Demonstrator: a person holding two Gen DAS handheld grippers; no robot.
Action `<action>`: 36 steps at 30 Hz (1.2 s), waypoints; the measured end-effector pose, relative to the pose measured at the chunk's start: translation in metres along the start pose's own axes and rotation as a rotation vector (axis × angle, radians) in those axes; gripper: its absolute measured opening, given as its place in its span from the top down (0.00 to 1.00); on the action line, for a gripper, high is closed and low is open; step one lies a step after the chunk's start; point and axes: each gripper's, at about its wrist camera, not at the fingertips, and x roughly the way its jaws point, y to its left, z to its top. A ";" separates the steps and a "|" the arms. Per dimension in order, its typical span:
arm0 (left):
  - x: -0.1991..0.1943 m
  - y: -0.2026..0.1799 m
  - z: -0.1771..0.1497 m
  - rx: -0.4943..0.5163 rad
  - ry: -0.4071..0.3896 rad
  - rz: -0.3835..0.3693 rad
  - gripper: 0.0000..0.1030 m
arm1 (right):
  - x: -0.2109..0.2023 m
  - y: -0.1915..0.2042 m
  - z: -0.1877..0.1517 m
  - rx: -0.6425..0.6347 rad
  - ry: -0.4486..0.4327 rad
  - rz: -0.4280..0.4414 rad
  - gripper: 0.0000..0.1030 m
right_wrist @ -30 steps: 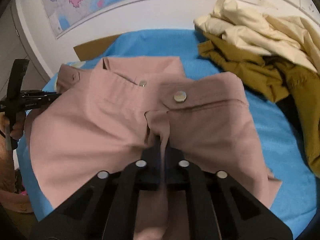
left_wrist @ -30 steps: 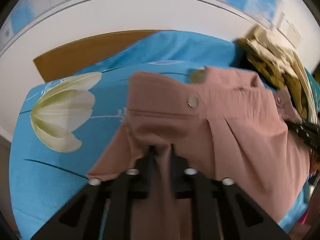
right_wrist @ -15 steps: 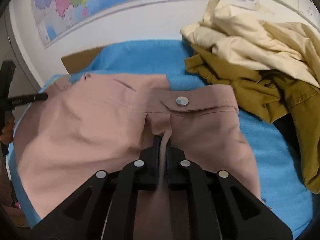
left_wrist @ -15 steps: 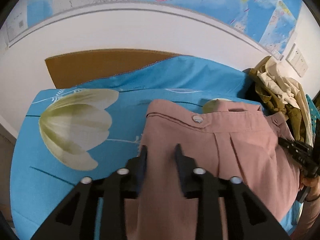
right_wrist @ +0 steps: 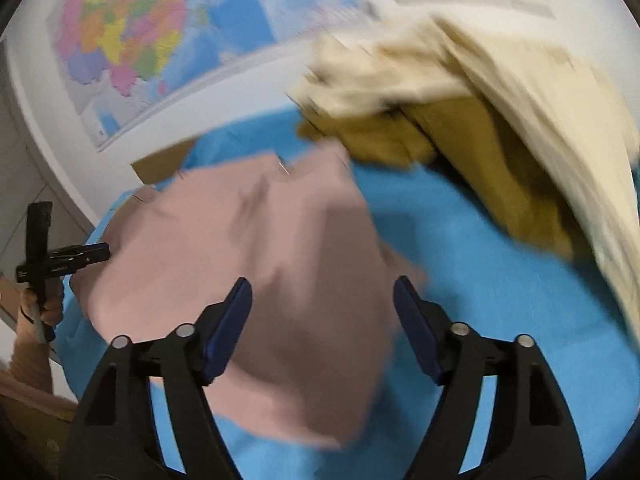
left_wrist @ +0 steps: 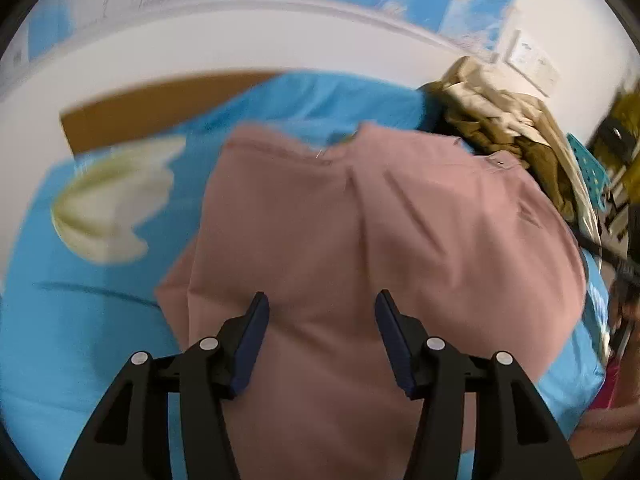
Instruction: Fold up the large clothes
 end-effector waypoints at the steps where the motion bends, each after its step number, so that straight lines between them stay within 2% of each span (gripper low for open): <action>1: 0.003 0.004 0.000 -0.014 -0.005 -0.007 0.49 | 0.006 -0.009 -0.007 0.036 0.031 0.027 0.36; 2: 0.005 0.006 0.000 -0.025 -0.015 -0.012 0.49 | 0.010 -0.012 -0.011 0.060 0.045 0.062 0.60; 3: 0.006 0.007 0.002 -0.035 -0.020 -0.010 0.49 | 0.015 -0.017 -0.014 0.099 0.049 0.118 0.71; 4: 0.008 0.007 0.004 -0.039 -0.021 0.004 0.49 | 0.014 -0.018 -0.014 0.108 0.040 0.127 0.85; 5: 0.009 0.005 0.007 -0.035 -0.022 0.027 0.51 | 0.012 -0.018 -0.011 0.105 0.023 0.127 0.93; 8: 0.010 0.002 0.009 -0.039 -0.021 0.054 0.52 | -0.002 -0.018 0.003 0.113 -0.067 0.110 0.96; 9: 0.007 0.000 0.008 -0.033 -0.029 0.055 0.52 | -0.002 -0.017 0.005 0.110 -0.076 0.100 0.96; 10: 0.002 -0.001 0.006 -0.030 -0.042 0.051 0.48 | 0.002 -0.016 0.006 0.107 -0.067 0.089 0.96; 12: -0.005 0.001 0.002 -0.039 -0.057 0.040 0.44 | 0.019 -0.017 0.001 0.103 -0.001 0.043 0.94; 14: -0.014 0.004 -0.004 -0.043 -0.071 0.041 0.44 | 0.021 -0.016 -0.002 0.094 0.005 0.025 0.83; 17: -0.029 0.004 -0.011 -0.042 -0.094 0.052 0.44 | -0.003 -0.015 0.000 0.106 -0.069 -0.021 0.63; 19: -0.039 0.003 -0.014 -0.032 -0.118 0.060 0.41 | -0.025 -0.001 0.003 0.057 -0.128 0.001 0.62; 21: -0.049 -0.002 -0.017 -0.009 -0.143 0.058 0.37 | -0.036 0.017 0.005 -0.005 -0.150 0.042 0.55; 22: -0.053 -0.005 -0.019 -0.002 -0.150 0.047 0.35 | -0.037 0.033 0.004 -0.056 -0.150 0.062 0.49; 25: -0.049 -0.015 -0.023 0.029 -0.149 0.041 0.34 | -0.023 0.064 0.004 -0.153 -0.117 0.110 0.49; 28: -0.032 -0.019 -0.023 0.049 -0.109 0.078 0.32 | 0.014 0.082 0.002 -0.207 -0.039 0.092 0.50; 31: -0.015 -0.014 -0.023 0.047 -0.074 0.127 0.32 | 0.048 0.066 0.004 -0.143 0.027 0.029 0.52; 33: -0.013 -0.012 -0.021 0.029 -0.072 0.129 0.32 | 0.049 0.053 0.002 -0.062 0.028 0.069 0.56; 36: -0.027 -0.018 -0.019 0.029 -0.116 0.107 0.32 | 0.031 0.060 0.005 -0.069 -0.014 0.045 0.54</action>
